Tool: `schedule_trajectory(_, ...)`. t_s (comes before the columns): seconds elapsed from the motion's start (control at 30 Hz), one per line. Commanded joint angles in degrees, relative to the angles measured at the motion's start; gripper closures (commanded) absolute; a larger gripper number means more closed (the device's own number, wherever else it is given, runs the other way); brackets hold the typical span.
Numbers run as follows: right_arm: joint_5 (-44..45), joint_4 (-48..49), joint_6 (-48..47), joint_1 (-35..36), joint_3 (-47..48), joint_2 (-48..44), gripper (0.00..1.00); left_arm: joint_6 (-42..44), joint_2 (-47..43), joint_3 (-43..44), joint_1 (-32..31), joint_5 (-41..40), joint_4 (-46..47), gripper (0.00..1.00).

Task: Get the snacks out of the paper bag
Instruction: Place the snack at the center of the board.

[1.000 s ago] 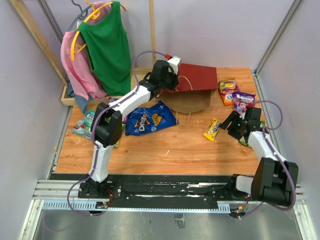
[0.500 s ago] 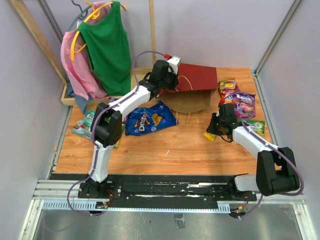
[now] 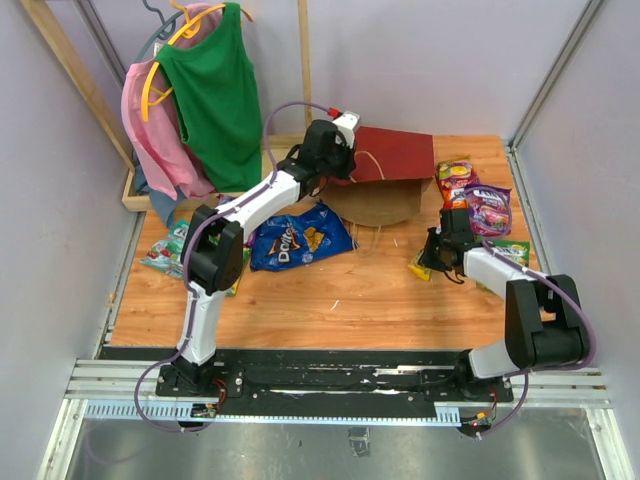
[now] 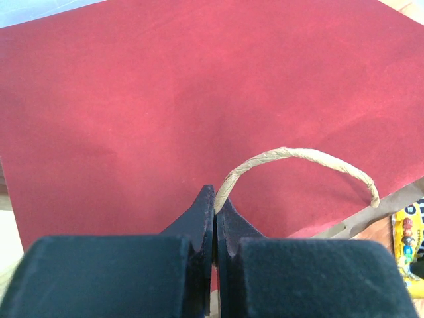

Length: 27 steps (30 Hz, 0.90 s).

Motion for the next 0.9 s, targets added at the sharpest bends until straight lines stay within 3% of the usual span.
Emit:
schedule_trajectory(0.0, 0.4, -0.3, -2.7, -2.5, 0.5, 3.2, 0.83, 0.1, -3.6, -1.0, 0.5, -1.8, 0.6, 1.00)
schedule_trajectory(0.47, 6.9, -3.5, -5.2, -6.2, 2.9, 0.6, 0.77, 0.3, -5.4, -2.9, 0.9, -2.4, 1.5, 1.00)
schedule_trajectory(0.87, 11.2, -5.9, -1.6, -6.6, 7.0, 4.8, 0.81, 0.2, -8.1, -6.2, 1.3, -2.2, 3.2, 0.99)
